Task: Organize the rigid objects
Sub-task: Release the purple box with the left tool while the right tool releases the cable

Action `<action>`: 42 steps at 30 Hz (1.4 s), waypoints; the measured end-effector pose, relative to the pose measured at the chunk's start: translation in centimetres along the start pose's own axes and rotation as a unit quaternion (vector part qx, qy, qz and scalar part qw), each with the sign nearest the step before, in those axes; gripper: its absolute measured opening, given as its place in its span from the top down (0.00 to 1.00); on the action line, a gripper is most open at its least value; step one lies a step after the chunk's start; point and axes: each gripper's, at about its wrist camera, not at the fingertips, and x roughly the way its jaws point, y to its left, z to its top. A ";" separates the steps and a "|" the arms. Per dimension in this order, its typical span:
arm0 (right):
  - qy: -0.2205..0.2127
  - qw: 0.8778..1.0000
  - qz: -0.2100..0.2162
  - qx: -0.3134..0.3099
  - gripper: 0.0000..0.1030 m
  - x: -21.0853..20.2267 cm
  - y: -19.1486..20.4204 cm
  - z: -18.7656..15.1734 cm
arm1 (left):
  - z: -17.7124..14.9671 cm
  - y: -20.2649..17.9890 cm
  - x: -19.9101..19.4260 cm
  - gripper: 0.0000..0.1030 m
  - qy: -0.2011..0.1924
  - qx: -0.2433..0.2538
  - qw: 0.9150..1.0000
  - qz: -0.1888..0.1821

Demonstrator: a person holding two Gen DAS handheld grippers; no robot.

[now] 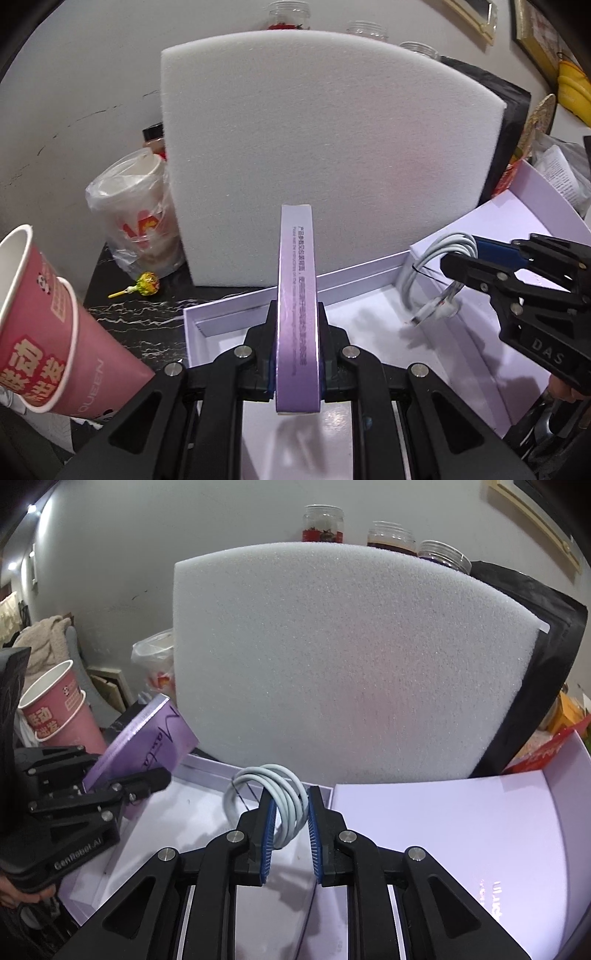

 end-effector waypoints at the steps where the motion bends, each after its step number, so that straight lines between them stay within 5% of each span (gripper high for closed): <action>1: 0.003 1.000 -0.003 0.002 0.69 0.0 0.0 0.0 | 0.0 0.2 0.1 0.85 0.004 -0.003 1.000 0.003; 11: -0.005 1.000 -0.006 0.003 0.57 -1.1 -0.1 -0.2 | -0.5 0.7 0.2 0.85 0.015 -0.009 1.000 0.016; 42: -0.051 0.998 -0.023 0.013 0.54 -9.5 -0.4 -1.5 | -0.8 -2.2 -8.3 0.85 -0.045 0.012 0.998 0.030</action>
